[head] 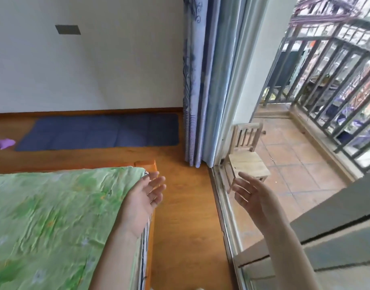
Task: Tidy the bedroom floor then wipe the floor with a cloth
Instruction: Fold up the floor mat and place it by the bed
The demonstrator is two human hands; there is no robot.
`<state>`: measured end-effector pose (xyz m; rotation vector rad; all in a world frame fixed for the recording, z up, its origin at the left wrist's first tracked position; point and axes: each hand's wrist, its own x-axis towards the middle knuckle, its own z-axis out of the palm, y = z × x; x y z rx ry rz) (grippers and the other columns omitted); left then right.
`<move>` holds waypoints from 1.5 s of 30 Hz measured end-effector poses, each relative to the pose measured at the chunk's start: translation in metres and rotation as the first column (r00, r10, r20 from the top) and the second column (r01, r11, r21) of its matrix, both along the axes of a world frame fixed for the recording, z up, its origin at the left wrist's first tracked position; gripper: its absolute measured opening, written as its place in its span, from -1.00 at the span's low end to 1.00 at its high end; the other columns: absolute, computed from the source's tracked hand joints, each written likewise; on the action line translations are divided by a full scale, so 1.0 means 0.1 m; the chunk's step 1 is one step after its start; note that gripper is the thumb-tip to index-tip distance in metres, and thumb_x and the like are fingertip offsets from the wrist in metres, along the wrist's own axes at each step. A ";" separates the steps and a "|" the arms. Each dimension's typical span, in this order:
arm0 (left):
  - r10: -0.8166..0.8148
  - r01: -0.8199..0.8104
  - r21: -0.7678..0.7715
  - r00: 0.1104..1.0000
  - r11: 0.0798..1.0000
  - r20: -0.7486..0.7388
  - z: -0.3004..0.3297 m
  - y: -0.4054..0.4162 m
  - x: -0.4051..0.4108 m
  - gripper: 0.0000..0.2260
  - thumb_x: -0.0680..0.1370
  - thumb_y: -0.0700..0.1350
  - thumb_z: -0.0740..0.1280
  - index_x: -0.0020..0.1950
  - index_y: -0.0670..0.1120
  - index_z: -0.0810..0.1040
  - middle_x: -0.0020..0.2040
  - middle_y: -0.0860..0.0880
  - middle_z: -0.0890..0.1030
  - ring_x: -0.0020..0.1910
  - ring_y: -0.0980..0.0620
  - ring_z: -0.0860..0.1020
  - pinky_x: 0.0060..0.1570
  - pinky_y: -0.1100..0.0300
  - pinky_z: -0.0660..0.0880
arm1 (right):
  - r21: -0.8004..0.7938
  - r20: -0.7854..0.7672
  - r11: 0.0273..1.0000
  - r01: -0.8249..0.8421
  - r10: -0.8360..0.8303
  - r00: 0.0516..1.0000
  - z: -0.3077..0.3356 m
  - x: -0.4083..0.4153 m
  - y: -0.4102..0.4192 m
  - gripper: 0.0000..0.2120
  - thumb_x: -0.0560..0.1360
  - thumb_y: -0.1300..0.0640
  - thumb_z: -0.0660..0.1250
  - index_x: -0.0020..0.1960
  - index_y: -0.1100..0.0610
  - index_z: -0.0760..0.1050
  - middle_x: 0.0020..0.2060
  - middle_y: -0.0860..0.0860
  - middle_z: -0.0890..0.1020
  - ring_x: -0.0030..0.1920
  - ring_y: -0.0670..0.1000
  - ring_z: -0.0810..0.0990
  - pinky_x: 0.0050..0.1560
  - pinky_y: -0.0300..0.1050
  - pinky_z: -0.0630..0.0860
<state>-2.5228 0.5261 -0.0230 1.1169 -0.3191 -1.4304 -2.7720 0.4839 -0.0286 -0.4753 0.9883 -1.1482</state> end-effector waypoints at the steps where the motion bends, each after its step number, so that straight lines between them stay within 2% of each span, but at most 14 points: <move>1: 0.014 -0.014 0.016 1.000 1.000 0.007 0.00 -0.10 0.01 -0.80 0.60 -0.14 0.13 -0.01 -0.10 0.55 -0.22 -0.02 0.66 -0.22 0.05 0.57 -0.13 0.18 0.38 | 0.008 -0.001 1.000 -0.012 0.012 1.000 -0.02 0.01 -0.13 -0.82 0.56 0.23 0.15 -0.03 0.18 0.52 -0.30 0.06 0.66 -0.36 -0.03 0.64 -0.37 -0.26 0.55; 8: 0.120 -0.118 0.127 0.993 0.985 -0.007 -0.14 -0.90 0.23 -0.77 0.60 -0.13 0.12 -0.03 -0.12 0.57 -0.19 -0.04 0.64 -0.16 0.02 0.54 -0.11 0.18 0.38 | 0.088 -0.075 0.992 -0.089 0.096 0.993 -0.26 0.23 -1.07 -0.80 0.59 0.22 0.12 -0.04 0.15 0.53 -0.32 0.01 0.67 -0.38 -0.07 0.63 -0.36 -0.28 0.53; 20: 0.214 -0.213 0.032 0.977 0.976 -0.019 0.05 -3.07 1.16 -0.73 0.63 -0.11 0.09 0.04 -0.14 0.57 -0.08 -0.07 0.64 -0.11 0.00 0.55 -0.08 0.17 0.42 | -0.022 -0.086 0.977 -0.213 0.210 0.974 -0.06 1.36 -3.41 -0.84 0.56 0.22 0.18 -0.01 0.19 0.55 -0.31 0.04 0.67 -0.35 -0.06 0.63 -0.34 -0.27 0.54; 22: 0.241 -0.241 0.017 0.970 0.970 -0.028 0.11 -3.36 1.37 -0.72 0.63 -0.10 0.09 0.07 -0.15 0.57 -0.06 -0.08 0.64 -0.09 0.00 0.55 -0.05 0.16 0.42 | -0.029 -0.098 0.969 -0.247 0.243 0.965 -0.02 1.62 -3.77 -0.82 0.58 0.20 0.16 0.01 0.17 0.54 -0.29 0.03 0.67 -0.33 -0.07 0.64 -0.29 -0.27 0.53; 26: 0.283 -0.283 0.045 0.959 0.958 -0.007 0.11 -3.78 1.67 -0.73 0.63 -0.10 0.10 0.09 -0.15 0.57 -0.03 -0.09 0.64 -0.08 -0.01 0.55 -0.03 0.14 0.42 | -0.017 -0.075 0.947 -0.322 0.320 0.945 -0.05 2.07 -4.28 -0.78 0.61 0.20 0.11 0.02 0.17 0.54 -0.28 0.03 0.68 -0.33 -0.08 0.64 -0.34 -0.29 0.54; 32: 0.315 -0.310 0.124 0.949 0.943 -0.023 -0.06 -4.32 1.91 -0.72 0.63 -0.12 0.11 0.14 -0.19 0.56 0.01 -0.13 0.63 -0.08 -0.02 0.56 -0.05 0.15 0.42 | 0.033 -0.102 0.920 -0.390 0.391 0.915 -0.14 2.49 -4.98 -0.77 0.60 0.20 0.12 0.03 0.16 0.56 -0.25 0.04 0.68 -0.28 -0.05 0.64 -0.18 -0.21 0.51; 37: 0.407 -0.399 0.129 0.913 0.908 -0.036 -0.12 -4.92 2.19 -0.70 0.65 -0.10 0.07 0.15 -0.17 0.55 0.05 -0.12 0.63 0.03 -0.03 0.57 0.00 0.14 0.47 | 0.051 -0.133 0.895 -0.443 0.446 0.885 -0.18 2.87 -5.84 -0.78 0.61 0.21 0.12 0.02 0.16 0.55 -0.25 0.04 0.68 -0.23 -0.02 0.63 -0.10 -0.16 0.49; 41: 0.493 -0.487 0.121 0.870 0.865 -0.026 -0.15 -5.46 2.40 -0.72 0.65 -0.16 0.05 0.12 -0.14 0.55 0.10 -0.13 0.62 0.11 -0.05 0.55 0.14 0.09 0.44 | 0.082 -0.124 0.834 -0.546 0.552 0.824 -0.15 3.25 -6.58 -0.77 0.60 0.18 0.14 0.08 0.16 0.56 -0.09 0.08 0.67 -0.08 0.04 0.61 0.10 -0.06 0.48; 43: 0.521 -0.518 0.114 0.854 0.848 0.001 -0.13 -5.75 2.49 -0.74 0.64 -0.20 0.05 0.06 -0.11 0.54 0.09 -0.12 0.61 0.10 -0.04 0.55 0.21 0.07 0.39 | 0.063 -0.169 0.807 -0.588 0.589 0.791 -0.07 3.44 -6.94 -0.78 0.60 0.17 0.16 0.06 0.14 0.57 -0.11 0.06 0.68 -0.07 0.04 0.62 0.02 -0.10 0.51; 45: 0.582 -0.574 0.137 0.813 0.807 -0.019 -0.07 -6.04 2.56 -0.79 0.62 -0.20 0.10 0.03 -0.11 0.53 0.00 -0.07 0.60 -0.01 0.02 0.54 0.21 0.08 0.34 | 0.035 -0.195 0.784 -0.620 0.614 0.765 0.02 3.62 -7.26 -0.79 0.60 0.16 0.17 0.05 0.14 0.58 -0.17 0.04 0.69 -0.11 0.01 0.63 -0.07 -0.14 0.50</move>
